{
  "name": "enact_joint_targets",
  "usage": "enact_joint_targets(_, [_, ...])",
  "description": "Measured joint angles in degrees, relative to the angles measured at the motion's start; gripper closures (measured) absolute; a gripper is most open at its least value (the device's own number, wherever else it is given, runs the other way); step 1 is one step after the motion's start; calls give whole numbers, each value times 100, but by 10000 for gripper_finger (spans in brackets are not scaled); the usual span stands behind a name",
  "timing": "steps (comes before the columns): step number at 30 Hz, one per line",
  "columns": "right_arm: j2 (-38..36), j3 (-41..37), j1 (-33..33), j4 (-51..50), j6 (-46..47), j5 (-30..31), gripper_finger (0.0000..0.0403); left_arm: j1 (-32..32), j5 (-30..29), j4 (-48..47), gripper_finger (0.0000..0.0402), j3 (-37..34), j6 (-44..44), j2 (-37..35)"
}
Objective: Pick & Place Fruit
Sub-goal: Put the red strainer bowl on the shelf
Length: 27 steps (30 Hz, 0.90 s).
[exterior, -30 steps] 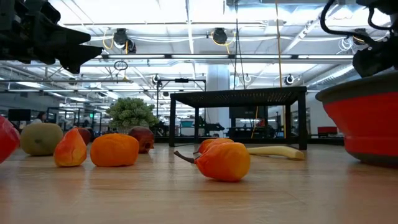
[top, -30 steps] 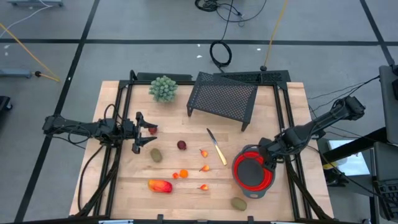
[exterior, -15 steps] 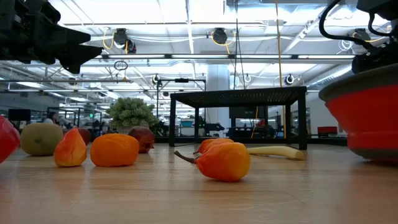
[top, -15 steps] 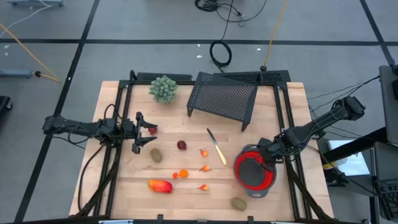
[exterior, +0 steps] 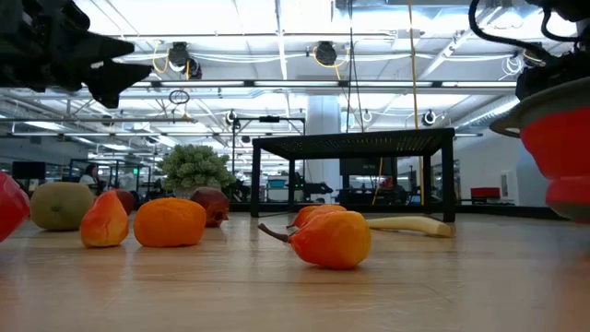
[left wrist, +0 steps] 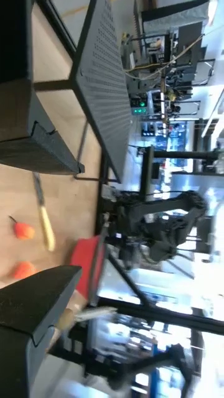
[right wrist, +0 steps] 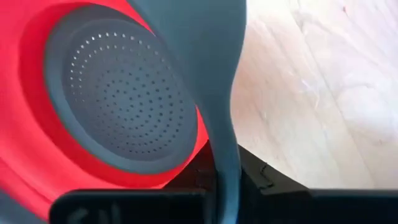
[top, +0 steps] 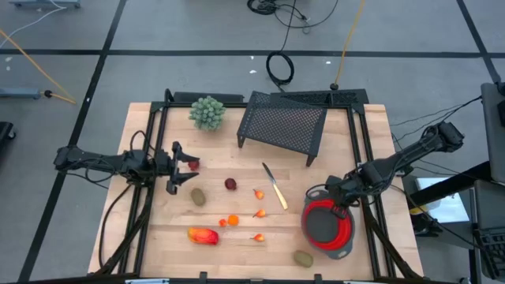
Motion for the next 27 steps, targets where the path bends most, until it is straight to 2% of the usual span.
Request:
enact_joint_targets(6, [-253, 405, 6, -36, -519, -19, 398, 1, 1, 628, 151, -1, -614, -1])
enact_joint_targets(12, [-354, 1231, 8, -357, -644, -20, 398, 2, 0, 948, 151, -2, -736, 0])
enact_joint_targets(18, [-174, 2284, -52, -1002, -680, 301, 398, 1, -103, 1082, 151, 0, -466, -2])
enact_joint_targets(27, [573, 3790, -686, -1741, -1202, 1133, 398, 2, -858, 1095, 151, 0, 190, -1])
